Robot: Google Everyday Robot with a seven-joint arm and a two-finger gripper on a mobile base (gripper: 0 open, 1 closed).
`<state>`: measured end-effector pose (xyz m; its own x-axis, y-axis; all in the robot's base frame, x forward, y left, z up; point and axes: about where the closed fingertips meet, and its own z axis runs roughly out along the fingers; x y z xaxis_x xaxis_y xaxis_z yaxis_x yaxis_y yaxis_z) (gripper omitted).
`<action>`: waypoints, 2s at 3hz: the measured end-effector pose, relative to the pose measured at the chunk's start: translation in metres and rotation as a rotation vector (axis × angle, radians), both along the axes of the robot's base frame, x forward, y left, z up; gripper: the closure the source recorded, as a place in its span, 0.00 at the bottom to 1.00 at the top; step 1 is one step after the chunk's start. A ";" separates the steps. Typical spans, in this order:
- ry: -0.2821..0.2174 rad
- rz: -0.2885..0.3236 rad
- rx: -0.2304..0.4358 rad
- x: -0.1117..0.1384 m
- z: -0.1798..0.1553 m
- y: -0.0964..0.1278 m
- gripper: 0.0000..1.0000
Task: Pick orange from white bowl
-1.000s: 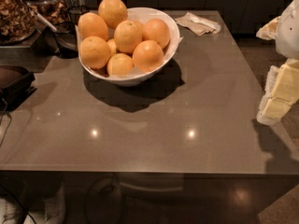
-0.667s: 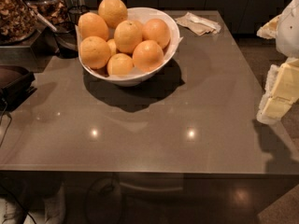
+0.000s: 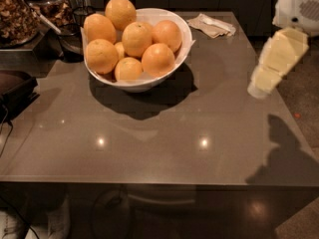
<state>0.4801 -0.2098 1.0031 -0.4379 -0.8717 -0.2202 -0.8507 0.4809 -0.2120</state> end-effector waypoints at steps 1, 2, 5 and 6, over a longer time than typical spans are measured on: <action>0.006 -0.060 0.010 0.042 0.010 0.020 0.00; -0.034 -0.052 0.028 0.052 0.017 0.029 0.00; -0.053 0.101 0.101 0.091 0.022 0.099 0.00; -0.065 0.162 0.095 0.106 0.025 0.125 0.00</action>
Offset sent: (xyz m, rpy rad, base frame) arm 0.0372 0.0178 0.0085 0.0078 0.0070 -0.0545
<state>0.5864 -0.0844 1.0277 -0.2756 -0.9035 -0.3282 -0.9045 0.3593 -0.2296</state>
